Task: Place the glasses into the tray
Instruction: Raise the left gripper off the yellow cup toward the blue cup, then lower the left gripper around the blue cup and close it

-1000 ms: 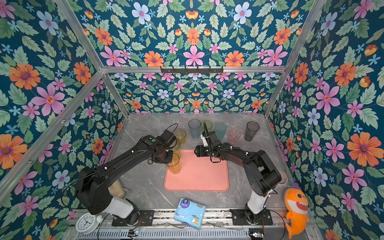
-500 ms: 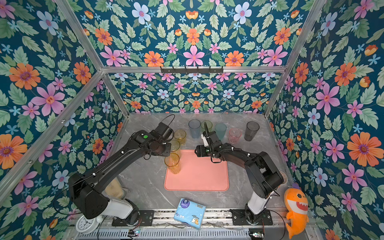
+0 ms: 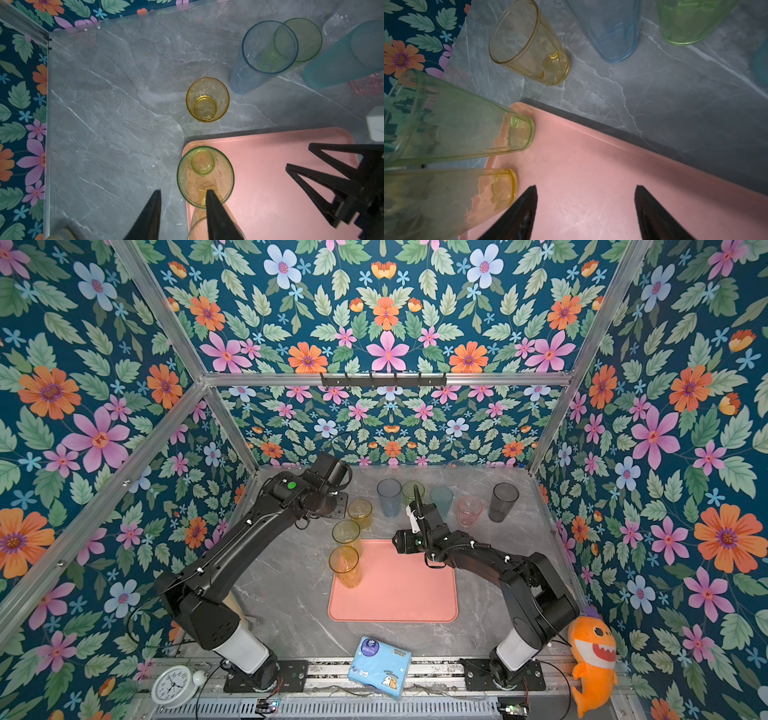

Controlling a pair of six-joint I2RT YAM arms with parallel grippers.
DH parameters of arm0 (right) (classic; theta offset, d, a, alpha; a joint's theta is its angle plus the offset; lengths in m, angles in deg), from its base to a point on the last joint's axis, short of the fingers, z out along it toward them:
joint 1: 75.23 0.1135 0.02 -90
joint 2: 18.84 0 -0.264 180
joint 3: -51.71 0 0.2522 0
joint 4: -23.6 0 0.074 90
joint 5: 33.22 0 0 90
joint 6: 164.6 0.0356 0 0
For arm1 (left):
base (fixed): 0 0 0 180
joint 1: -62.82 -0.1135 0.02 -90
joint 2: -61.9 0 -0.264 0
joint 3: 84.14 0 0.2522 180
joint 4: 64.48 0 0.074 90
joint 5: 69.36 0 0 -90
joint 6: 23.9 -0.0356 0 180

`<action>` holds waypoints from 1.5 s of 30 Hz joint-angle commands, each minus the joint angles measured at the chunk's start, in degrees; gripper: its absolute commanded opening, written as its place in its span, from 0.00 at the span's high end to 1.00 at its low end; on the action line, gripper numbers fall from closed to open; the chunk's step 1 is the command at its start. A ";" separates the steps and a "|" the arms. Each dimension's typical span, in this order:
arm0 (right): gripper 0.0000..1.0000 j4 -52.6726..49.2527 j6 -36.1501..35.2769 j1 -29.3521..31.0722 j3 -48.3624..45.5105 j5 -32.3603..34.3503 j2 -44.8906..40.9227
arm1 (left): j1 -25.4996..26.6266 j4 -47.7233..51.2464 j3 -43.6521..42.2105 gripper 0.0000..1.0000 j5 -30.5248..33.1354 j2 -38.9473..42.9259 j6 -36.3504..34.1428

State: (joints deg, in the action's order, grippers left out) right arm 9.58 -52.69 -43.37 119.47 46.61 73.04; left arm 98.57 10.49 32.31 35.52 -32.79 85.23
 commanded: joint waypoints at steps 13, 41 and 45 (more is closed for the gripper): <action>0.25 2.92 -0.72 0.00 -1.57 2.35 -2.05 | -4.36 -4.65 9.27 0.60 -5.15 -6.84 -3.49; 0.25 2.83 -0.64 0.05 -1.69 3.14 -2.34 | -4.80 -15.72 19.31 0.49 -10.47 -23.19 -2.91; 0.25 1.81 -0.58 0.05 -0.82 2.97 -1.61 | -4.74 -16.84 19.61 0.46 -11.36 -25.71 -2.57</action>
State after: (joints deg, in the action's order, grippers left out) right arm 11.31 -52.95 -43.37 117.96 49.45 71.05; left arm 93.85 -4.89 51.57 23.82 -57.62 81.78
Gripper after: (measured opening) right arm 0.753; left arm 0.534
